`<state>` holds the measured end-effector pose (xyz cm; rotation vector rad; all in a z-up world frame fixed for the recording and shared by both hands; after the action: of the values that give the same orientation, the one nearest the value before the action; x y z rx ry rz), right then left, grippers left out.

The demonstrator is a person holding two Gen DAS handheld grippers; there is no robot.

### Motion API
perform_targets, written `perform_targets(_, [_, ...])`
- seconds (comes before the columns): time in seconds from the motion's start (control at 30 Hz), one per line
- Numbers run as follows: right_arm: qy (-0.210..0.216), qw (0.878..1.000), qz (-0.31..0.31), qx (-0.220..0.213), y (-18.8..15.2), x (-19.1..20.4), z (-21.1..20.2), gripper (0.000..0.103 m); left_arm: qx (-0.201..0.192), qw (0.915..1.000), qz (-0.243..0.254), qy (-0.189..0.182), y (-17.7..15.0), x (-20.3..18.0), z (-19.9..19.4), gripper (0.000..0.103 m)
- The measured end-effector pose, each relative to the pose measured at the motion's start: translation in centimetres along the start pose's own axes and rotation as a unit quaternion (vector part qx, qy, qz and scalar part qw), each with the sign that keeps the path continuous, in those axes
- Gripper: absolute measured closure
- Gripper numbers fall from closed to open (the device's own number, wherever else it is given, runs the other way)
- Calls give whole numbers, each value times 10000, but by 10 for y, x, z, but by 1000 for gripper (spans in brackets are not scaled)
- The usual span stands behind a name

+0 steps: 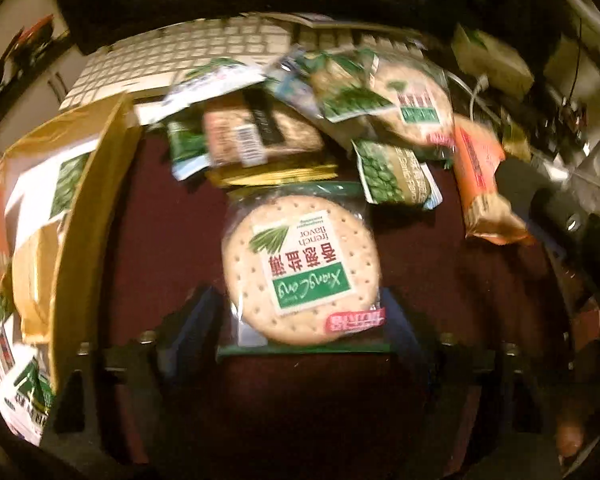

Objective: Organize snacks
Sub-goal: 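Grasp the round cracker pack with the left gripper while the right grasps a green pea bag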

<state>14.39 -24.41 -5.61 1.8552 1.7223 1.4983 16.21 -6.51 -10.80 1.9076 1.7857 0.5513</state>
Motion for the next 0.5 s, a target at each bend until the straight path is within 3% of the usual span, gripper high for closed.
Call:
perform_targets(0.23, [181,9979,-384,492,-9,27,19,44,-5,9995,-270,-136,-32,31,-27,31])
perform_targets(0.33, [-399,9945,-564,793,-2,37,38,44,-102,9996,-242,-91,-42,38,-35,30])
perform_targets(0.5, [-868,9897,-467,1040,3,36,70,45,-166,9997,-179,-46,-48,28,-38,30])
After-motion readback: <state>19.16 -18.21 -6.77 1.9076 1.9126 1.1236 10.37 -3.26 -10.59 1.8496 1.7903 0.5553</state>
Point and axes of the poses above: each gripper's, at about its wrist camera, not at the fingertips, and z roughly the way its jaws point, x to its left, y to its top, the point moved 2 cm from there along z, roughly the way its jaws point, and after that the axes turned 7 degrees about -x, right-handed, at the moved point
